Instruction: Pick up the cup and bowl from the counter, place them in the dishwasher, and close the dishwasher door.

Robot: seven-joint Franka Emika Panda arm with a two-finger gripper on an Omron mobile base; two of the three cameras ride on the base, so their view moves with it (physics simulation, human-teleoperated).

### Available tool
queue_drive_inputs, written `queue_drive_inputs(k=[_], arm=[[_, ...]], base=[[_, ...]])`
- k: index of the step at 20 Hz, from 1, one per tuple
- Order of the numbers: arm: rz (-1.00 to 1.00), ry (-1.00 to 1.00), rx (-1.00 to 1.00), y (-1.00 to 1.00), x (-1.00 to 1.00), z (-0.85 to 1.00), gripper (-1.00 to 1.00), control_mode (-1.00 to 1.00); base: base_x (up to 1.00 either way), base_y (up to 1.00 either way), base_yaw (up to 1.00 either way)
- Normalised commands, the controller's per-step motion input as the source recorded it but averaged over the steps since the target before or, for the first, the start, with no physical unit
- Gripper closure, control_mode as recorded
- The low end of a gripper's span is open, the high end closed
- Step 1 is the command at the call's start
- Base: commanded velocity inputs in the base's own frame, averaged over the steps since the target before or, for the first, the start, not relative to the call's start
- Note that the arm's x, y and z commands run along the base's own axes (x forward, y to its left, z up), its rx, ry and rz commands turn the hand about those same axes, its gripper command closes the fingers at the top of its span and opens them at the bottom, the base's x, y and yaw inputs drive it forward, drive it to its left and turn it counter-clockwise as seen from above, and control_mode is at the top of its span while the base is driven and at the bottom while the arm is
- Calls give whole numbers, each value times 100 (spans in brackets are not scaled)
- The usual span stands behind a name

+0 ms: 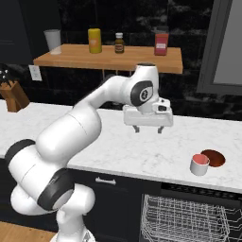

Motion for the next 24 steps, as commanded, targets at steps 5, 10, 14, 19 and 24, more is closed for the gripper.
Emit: queue_drive_inputs(k=[5,10,14,19,24], arm=[[0,7,-1,-88,-10,-14,-100,-100],[0,0,0,-69,-12,-26,-100,-100],[0,0,0,-38,-17,-5,-100,-100],[0,0,0,-9,0,0,-100,-100],[0,0,0,-6,-2,0,-100,-100]], base=[[0,0,0],[0,0,0],[0,0,0],[0,0,0],[0,0,0]])
